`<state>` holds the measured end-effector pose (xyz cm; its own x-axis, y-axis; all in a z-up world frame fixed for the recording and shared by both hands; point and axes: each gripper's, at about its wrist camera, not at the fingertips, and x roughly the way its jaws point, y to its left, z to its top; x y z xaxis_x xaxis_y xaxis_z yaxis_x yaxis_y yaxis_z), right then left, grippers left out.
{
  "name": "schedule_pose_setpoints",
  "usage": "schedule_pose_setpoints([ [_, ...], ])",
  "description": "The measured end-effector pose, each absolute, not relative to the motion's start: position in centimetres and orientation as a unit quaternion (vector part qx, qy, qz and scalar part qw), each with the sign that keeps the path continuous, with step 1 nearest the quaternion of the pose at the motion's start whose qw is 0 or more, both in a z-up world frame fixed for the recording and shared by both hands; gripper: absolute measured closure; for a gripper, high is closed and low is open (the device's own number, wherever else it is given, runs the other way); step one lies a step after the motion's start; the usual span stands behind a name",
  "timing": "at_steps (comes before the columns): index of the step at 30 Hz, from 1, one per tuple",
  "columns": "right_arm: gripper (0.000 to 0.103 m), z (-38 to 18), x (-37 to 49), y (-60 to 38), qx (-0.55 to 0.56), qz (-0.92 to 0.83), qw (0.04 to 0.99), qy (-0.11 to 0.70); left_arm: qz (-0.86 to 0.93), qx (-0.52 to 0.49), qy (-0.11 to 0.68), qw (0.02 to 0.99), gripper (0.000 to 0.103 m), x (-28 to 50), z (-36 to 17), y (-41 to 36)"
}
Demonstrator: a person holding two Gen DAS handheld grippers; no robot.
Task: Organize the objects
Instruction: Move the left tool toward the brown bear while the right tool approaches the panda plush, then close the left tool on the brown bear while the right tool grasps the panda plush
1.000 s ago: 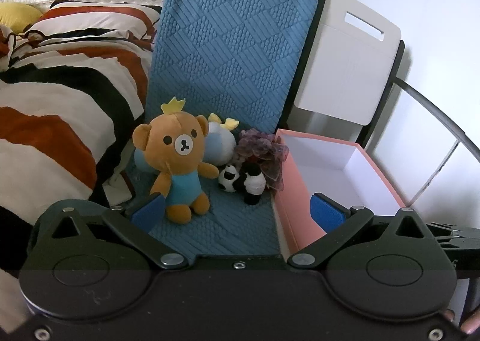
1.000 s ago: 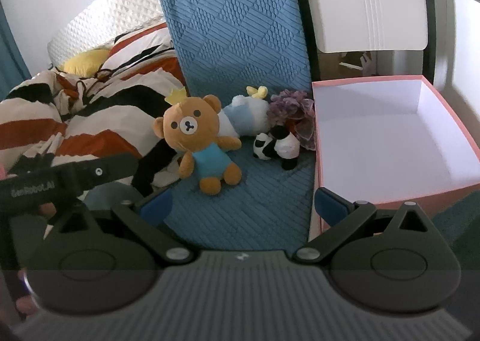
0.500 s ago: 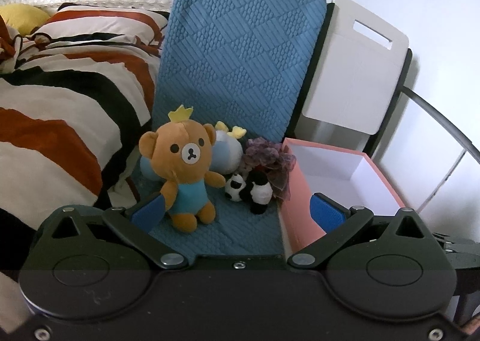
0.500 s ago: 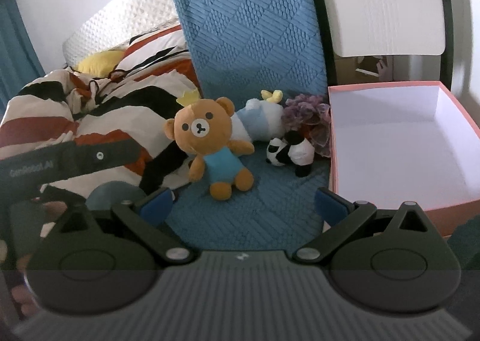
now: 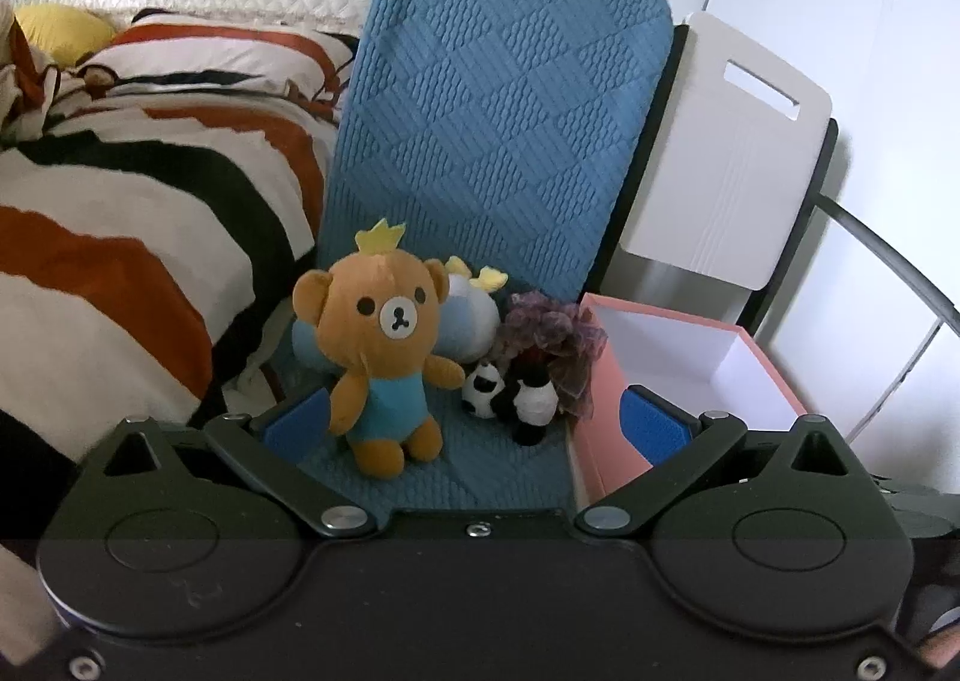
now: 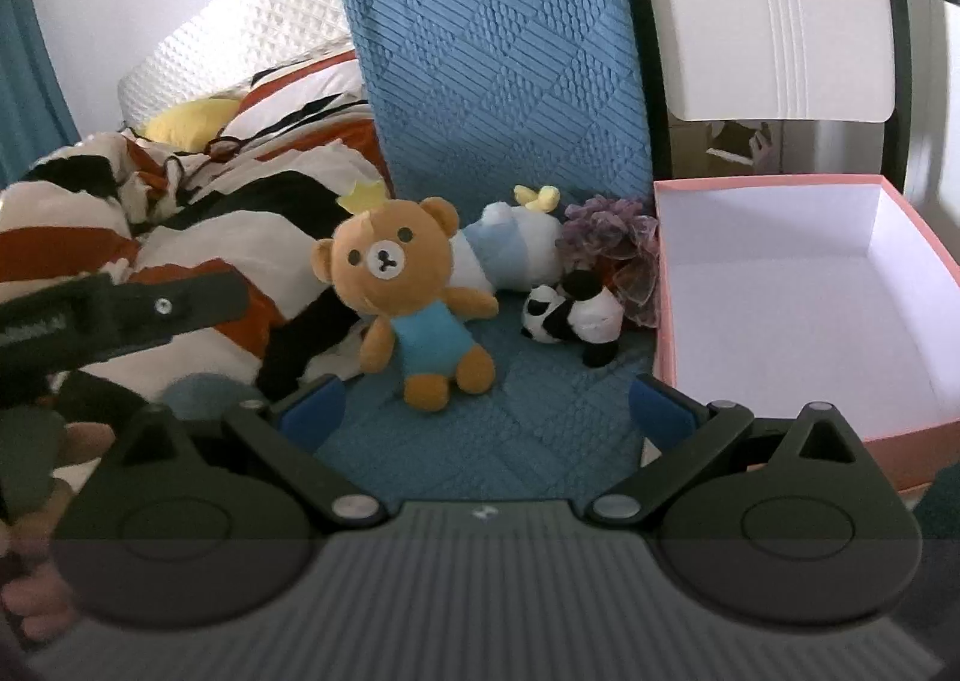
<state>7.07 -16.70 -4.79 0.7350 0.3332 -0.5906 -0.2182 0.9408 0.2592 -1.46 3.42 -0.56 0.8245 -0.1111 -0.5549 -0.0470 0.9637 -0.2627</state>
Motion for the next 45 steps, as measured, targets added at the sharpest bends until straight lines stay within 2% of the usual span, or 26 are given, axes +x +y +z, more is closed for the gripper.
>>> schedule_pose_setpoints([
  [12, 0.000, -7.0, 10.5, -16.0, 0.085, 0.130, 0.929, 0.337, 0.004, -0.106, 0.300, 0.948, 0.000, 2.3, -2.7, 3.8],
  [22, 0.000, -9.6, 14.7, -15.8, 0.070, 0.128, 0.933, 0.329, 0.023, -0.155, 0.304, 0.940, 0.000, 7.7, -6.0, 5.9],
  [33, 0.002, -11.2, 18.0, -15.5, 0.066, 0.127, 0.937, 0.319, 0.040, -0.132, 0.324, 0.936, 0.000, 12.0, -8.8, 6.7],
  [36, 0.005, -11.3, 18.7, -15.3, 0.063, 0.132, 0.938, 0.314, 0.048, -0.136, 0.333, 0.932, 0.000, 12.7, -9.8, 7.1],
  [43, 0.007, -11.7, 20.3, -14.4, 0.052, 0.145, 0.938, 0.310, 0.060, -0.124, 0.354, 0.925, 0.000, 13.9, -11.9, 6.8],
  [45, 0.010, -11.9, 20.8, -14.2, 0.052, 0.146, 0.937, 0.314, 0.060, -0.126, 0.360, 0.922, 0.000, 14.3, -12.5, 6.7],
])
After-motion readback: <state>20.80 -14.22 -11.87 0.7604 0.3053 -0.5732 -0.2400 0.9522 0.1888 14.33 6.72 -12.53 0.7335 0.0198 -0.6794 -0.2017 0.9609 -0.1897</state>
